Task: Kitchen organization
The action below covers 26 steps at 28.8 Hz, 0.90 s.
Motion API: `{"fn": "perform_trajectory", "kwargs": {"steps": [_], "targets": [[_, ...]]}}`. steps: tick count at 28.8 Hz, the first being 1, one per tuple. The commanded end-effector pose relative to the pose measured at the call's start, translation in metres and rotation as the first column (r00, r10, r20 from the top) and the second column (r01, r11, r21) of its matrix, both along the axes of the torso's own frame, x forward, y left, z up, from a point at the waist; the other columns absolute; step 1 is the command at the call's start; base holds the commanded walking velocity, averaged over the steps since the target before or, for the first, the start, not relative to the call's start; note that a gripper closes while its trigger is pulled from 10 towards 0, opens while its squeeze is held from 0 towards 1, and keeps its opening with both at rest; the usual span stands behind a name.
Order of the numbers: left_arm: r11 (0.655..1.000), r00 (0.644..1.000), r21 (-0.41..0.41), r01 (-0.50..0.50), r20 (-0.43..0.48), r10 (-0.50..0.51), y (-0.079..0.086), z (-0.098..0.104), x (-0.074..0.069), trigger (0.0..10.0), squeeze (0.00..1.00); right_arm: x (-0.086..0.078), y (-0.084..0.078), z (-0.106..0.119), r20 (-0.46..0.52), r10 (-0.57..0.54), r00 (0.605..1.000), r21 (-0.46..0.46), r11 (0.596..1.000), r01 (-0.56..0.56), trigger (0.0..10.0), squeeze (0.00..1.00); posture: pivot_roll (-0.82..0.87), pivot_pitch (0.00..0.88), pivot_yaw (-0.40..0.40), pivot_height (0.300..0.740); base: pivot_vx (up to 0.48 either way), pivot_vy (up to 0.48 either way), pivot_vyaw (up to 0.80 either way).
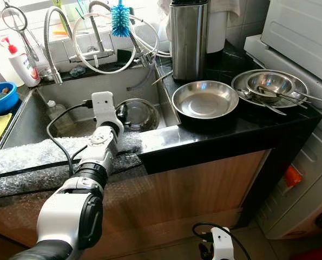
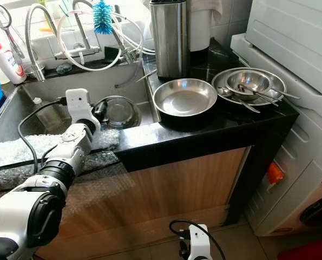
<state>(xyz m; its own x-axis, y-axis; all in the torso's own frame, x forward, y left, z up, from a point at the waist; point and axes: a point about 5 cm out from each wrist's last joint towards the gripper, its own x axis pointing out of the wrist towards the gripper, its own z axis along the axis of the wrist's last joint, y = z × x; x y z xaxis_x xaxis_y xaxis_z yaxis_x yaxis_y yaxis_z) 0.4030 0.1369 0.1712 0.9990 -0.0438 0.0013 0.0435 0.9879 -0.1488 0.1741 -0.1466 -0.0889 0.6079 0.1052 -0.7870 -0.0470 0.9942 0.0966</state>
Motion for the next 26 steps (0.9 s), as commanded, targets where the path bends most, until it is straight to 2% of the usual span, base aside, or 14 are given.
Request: {"fn": "perform_trajectory", "kwargs": {"steps": [1,8,9,14,16,17,18,20,22,23,25,26], "targets": [[1.0,1.0,0.019,0.007,0.017,-0.007,0.0,0.009,0.003,10.0,1.0,-0.001,0.005,-0.001,-0.011,-0.002,1.0,0.011,1.0,0.002,10.0,0.0,-0.02,0.0,0.145,0.74,0.0,0.0,0.0],[1.0,1.0,0.029,0.005,0.017,-0.006,-0.001,0.009,0.004,10.0,1.0,-0.002,0.006,-0.001,-0.013,-0.002,1.0,0.01,1.0,0.002,10.0,0.0,-0.02,0.0,0.147,0.74,0.0,0.0,0.0],[0.999,1.0,0.039,0.007,0.017,-0.008,-0.001,0.01,0.004,10.0,0.0,-0.002,0.006,-0.001,-0.013,-0.003,1.0,0.01,1.0,0.004,10.0,0.0,-0.02,0.0,0.149,0.74,0.0,0.0,0.0],[0.995,0.998,0.079,0.058,0.002,-0.058,-0.004,0.01,0.004,10.0,0.0,-0.002,0.007,-0.001,-0.014,-0.004,1.0,0.012,1.0,0.004,10.0,0.0,-0.02,0.0,0.15,0.74,0.0,0.0,0.0],[0.979,0.993,0.166,0.118,-0.003,-0.119,-0.006,0.014,0.006,10.0,0.0,-0.001,0.007,-0.001,-0.013,-0.006,1.0,0.013,1.0,0.006,10.0,0.0,-0.01,0.0,0.153,0.74,0.0,0.0,0.0],[0.979,0.993,0.166,0.118,-0.003,-0.119,-0.006,0.014,0.006,10.0,0.0,-0.001,0.007,-0.001,-0.013,-0.006,1.0,0.013,1.0,0.006,10.0,0.0,-0.01,0.0,0.153,0.74,0.0,0.0,0.0],[0.961,0.989,0.234,0.144,0.01,-0.15,-0.007,0.021,0.008,10.0,0.0,-0.001,0.006,-0.001,-0.012,-0.007,1.0,0.012,1.0,0.007,10.0,0.0,-0.01,0.0,0.154,0.74,0.0,0.0,0.0],[0.923,0.971,0.31,0.226,0.002,-0.239,-0.013,0.033,0.011,10.0,0.0,-0.003,-0.003,-0.001,-0.012,-0.016,1.0,0.006,1.0,0.016,10.0,0.0,-0.01,0.0,0.156,0.74,0.0,0.0,0.0],[0.912,0.966,0.328,0.246,-0.005,-0.259,-0.014,0.034,0.011,10.0,0.0,-0.003,-0.004,-0.001,-0.012,-0.017,1.0,0.006,1.0,0.017,10.0,0.0,-0.01,0.0,0.157,0.74,0.0,0.0,0.0],[0.884,0.954,0.371,0.283,-0.015,-0.299,-0.018,0.036,0.011,10.0,0.0,-0.003,-0.005,-0.001,-0.009,-0.019,1.0,0.005,1.0,0.019,10.0,0.0,-0.02,0.0,0.16,0.74,0.0,0.0,0.0],[0.853,0.938,0.405,0.329,-0.033,-0.346,-0.023,0.037,0.011,10.0,0.0,-0.003,-0.006,-0.001,-0.005,-0.021,1.0,0.006,1.0,0.021,10.0,0.0,-0.02,0.0,0.161,0.74,0.0,0.0,0.0],[0.853,0.938,0.405,0.329,-0.033,-0.346,-0.023,0.037,0.011,10.0,0.0,-0.003,-0.006,-0.001,-0.005,-0.021,1.0,0.006,1.0,0.021,10.0,0.0,-0.02,0.0,0.161,0.74,0.0,0.0,0.0]]}}
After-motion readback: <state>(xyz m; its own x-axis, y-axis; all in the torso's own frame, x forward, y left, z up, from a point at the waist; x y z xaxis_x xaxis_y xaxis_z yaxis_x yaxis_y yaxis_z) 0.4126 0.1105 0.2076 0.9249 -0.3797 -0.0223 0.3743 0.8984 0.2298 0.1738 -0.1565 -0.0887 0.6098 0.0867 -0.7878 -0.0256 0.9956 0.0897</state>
